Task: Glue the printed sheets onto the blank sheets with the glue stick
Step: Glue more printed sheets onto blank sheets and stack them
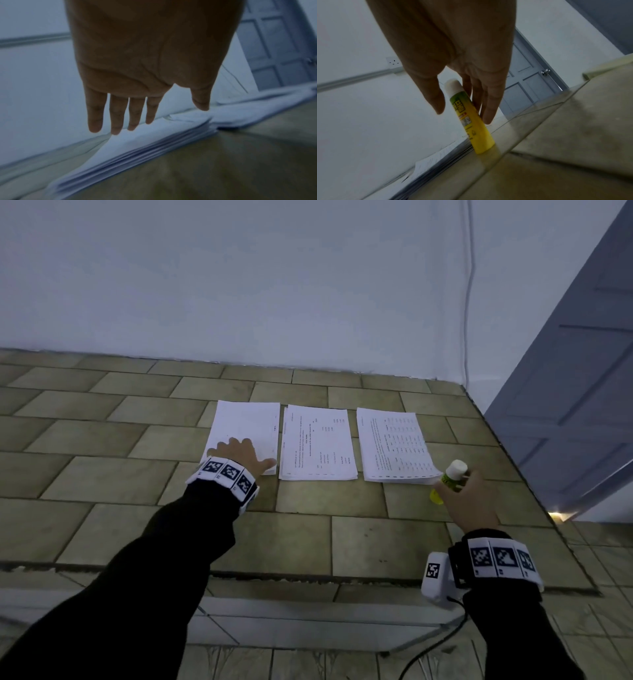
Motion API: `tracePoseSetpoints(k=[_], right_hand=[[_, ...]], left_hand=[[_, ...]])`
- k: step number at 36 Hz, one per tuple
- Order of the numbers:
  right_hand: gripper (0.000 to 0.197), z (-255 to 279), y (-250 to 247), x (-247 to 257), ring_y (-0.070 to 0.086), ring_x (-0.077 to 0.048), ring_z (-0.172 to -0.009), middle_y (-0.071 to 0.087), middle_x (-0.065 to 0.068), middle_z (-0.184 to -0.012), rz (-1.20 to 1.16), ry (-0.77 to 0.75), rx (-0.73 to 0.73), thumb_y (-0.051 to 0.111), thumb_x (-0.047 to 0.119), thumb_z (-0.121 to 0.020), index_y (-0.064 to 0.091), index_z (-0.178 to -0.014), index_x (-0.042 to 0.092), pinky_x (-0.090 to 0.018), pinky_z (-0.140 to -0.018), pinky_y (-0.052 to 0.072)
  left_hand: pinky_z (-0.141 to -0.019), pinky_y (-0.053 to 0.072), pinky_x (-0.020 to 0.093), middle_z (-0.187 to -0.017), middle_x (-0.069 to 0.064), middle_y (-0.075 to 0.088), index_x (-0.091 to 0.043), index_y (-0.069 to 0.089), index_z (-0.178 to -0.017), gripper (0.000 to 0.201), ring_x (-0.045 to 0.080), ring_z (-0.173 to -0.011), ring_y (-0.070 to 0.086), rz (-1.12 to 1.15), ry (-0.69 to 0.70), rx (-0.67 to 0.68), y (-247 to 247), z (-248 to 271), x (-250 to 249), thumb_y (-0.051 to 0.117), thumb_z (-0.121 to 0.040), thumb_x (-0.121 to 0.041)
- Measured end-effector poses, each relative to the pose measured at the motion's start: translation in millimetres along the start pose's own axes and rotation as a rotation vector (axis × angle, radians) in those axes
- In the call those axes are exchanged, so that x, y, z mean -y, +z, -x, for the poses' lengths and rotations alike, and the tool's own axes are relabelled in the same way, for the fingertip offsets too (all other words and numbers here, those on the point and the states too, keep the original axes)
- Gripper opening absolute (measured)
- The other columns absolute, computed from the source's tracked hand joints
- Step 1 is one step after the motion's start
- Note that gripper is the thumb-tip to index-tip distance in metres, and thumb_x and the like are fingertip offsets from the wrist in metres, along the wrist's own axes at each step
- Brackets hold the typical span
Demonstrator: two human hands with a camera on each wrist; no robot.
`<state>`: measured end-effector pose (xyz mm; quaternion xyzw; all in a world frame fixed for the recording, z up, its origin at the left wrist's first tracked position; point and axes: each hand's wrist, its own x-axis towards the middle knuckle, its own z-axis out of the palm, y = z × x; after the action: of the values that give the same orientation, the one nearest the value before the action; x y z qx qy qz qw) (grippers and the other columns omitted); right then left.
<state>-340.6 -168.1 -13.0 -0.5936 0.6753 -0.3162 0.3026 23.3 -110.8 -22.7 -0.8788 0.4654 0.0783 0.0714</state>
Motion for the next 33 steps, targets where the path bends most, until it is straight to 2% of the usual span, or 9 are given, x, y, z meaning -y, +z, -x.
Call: tracePoseSetpoints(k=[3, 5, 9, 16, 19, 22, 24, 28, 33], right_hand=[[0.042, -2, -1, 1, 0.054, -0.028, -0.102, 0.057, -0.019, -0.123, 0.029, -0.009, 0.014, 0.064, 0.014, -0.09, 0.047, -0.126, -0.001, -0.032, -0.078, 0.037], [0.041, -1, -3, 1, 0.054, -0.026, -0.101, 0.057, -0.018, -0.125, 0.031, -0.008, 0.02, 0.063, 0.013, -0.091, 0.047, -0.126, 0.0, -0.031, -0.078, 0.037], [0.04, -1, -3, 1, 0.055, -0.024, -0.099, 0.059, -0.017, -0.125, 0.034, -0.012, 0.021, 0.064, 0.012, -0.09, 0.048, -0.125, 0.0, -0.032, -0.08, 0.039], [0.04, 0, -3, 2, 0.058, -0.029, -0.106, 0.06, -0.017, -0.125, 0.059, -0.022, 0.008, 0.064, 0.013, -0.09, 0.049, -0.125, 0.0, -0.031, -0.078, 0.038], [0.041, -1, -3, 1, 0.058, -0.03, -0.108, 0.059, -0.017, -0.126, 0.057, -0.016, 0.008, 0.064, 0.013, -0.09, 0.048, -0.126, 0.001, -0.031, -0.079, 0.037], [0.042, -1, -2, 1, 0.057, -0.028, -0.105, 0.059, -0.017, -0.126, 0.048, -0.014, 0.005, 0.064, 0.013, -0.09, 0.048, -0.127, 0.001, -0.03, -0.078, 0.036], [0.042, -1, -2, 0, 0.057, -0.025, -0.1, 0.06, -0.017, -0.125, 0.046, -0.025, 0.007, 0.065, 0.013, -0.09, 0.048, -0.126, 0.001, -0.03, -0.077, 0.037], [0.044, -5, 0, -5, 0.061, -0.026, -0.1, 0.061, -0.016, -0.123, 0.025, -0.051, 0.01, 0.07, 0.011, -0.086, 0.05, -0.123, 0.002, -0.032, -0.078, 0.042], [0.036, -6, 2, -7, 0.058, -0.02, -0.091, 0.061, -0.011, -0.116, -0.003, -0.105, 0.04, 0.072, 0.009, -0.083, 0.053, -0.114, 0.011, -0.033, -0.078, 0.045]], left_hand=[[-0.094, 0.047, 0.044, -0.114, 0.011, 0.063, -0.014, 0.055, -0.115, 0.069, 0.031, -0.101, 0.061, -0.022, 0.038, -0.004, 6, -3, -2, 0.05, -0.083, -0.075], [-0.083, 0.048, 0.037, -0.103, 0.007, 0.066, -0.014, 0.057, -0.109, 0.062, 0.027, -0.089, 0.062, -0.039, 0.073, -0.01, 8, -2, -3, 0.052, -0.085, -0.071], [-0.071, 0.041, 0.032, -0.085, 0.002, 0.057, -0.015, 0.058, -0.104, 0.052, 0.023, -0.077, 0.056, -0.101, 0.089, -0.04, 6, 2, -5, 0.052, -0.089, -0.065], [-0.089, 0.048, 0.037, -0.116, 0.01, 0.064, -0.013, 0.058, -0.12, 0.054, 0.028, -0.103, 0.061, 0.073, 0.089, -0.066, -3, -7, 8, 0.042, -0.097, -0.059], [-0.087, 0.046, 0.037, -0.128, 0.011, 0.061, -0.011, 0.053, -0.131, 0.061, 0.03, -0.111, 0.059, 0.238, 0.073, -0.152, -17, -4, 12, 0.039, -0.097, -0.06], [-0.08, 0.041, 0.034, -0.126, 0.01, 0.062, -0.014, 0.051, -0.132, 0.059, 0.03, -0.108, 0.059, 0.367, 0.055, -0.224, -34, 9, 12, 0.039, -0.097, -0.06], [-0.084, 0.044, 0.036, -0.126, 0.007, 0.062, -0.018, 0.05, -0.134, 0.057, 0.03, -0.109, 0.059, 0.43, 0.084, -0.259, -43, 22, 10, 0.041, -0.096, -0.06], [-0.094, 0.042, 0.036, -0.134, 0.001, 0.058, -0.022, 0.05, -0.138, 0.053, 0.023, -0.117, 0.055, 0.544, 0.312, -0.277, -46, 50, 0, 0.052, -0.095, -0.052], [-0.102, 0.036, 0.028, -0.141, -0.004, 0.052, -0.023, 0.05, -0.139, 0.053, 0.015, -0.126, 0.048, 0.591, 0.566, -0.044, -32, 88, -13, 0.062, -0.092, -0.043]])
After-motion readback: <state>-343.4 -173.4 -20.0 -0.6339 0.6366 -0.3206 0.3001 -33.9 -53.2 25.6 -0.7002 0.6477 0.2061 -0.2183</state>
